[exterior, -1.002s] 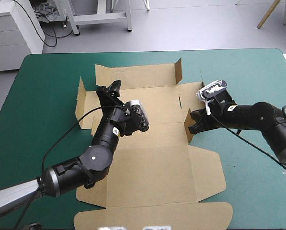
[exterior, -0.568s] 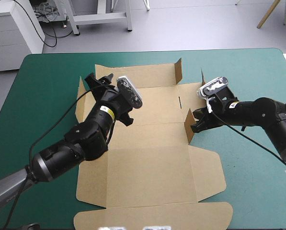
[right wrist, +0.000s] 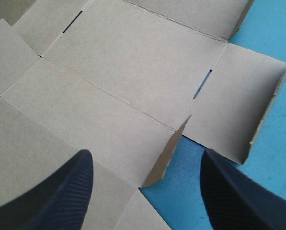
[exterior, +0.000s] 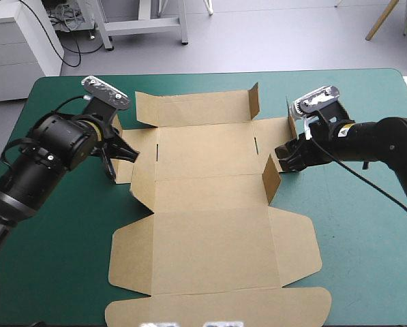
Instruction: Fold the box
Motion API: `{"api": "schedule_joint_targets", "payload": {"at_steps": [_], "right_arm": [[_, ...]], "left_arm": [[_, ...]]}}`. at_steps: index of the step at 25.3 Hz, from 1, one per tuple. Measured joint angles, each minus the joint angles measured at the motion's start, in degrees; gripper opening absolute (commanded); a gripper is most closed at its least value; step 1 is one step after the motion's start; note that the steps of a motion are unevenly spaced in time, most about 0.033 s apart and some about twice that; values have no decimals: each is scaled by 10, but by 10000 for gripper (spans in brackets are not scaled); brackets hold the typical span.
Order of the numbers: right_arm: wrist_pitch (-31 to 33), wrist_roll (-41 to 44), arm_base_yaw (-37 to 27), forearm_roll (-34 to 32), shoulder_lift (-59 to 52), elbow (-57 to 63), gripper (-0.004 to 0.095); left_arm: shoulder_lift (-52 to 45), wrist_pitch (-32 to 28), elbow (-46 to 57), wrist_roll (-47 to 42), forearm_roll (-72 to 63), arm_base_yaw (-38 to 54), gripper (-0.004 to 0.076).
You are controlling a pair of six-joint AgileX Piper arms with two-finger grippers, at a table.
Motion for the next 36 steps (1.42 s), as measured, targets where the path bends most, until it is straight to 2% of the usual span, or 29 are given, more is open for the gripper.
{"api": "schedule_joint_targets", "payload": {"at_steps": [3,7,19,36], "right_arm": [[78,62,0,-70,0,-70,610],[117,92,0,-84,0,-124,610],[125,121,0,-78,38,-127,609],[116,140,5,-34,251,-127,607]], "left_arm": [[-15,19,0,5,-47,82,-9],[-52,35,0,12,-61,142,-9],[-68,61,0,7,-33,151,-10],[-68,61,0,0,-28,151,-10]]}}
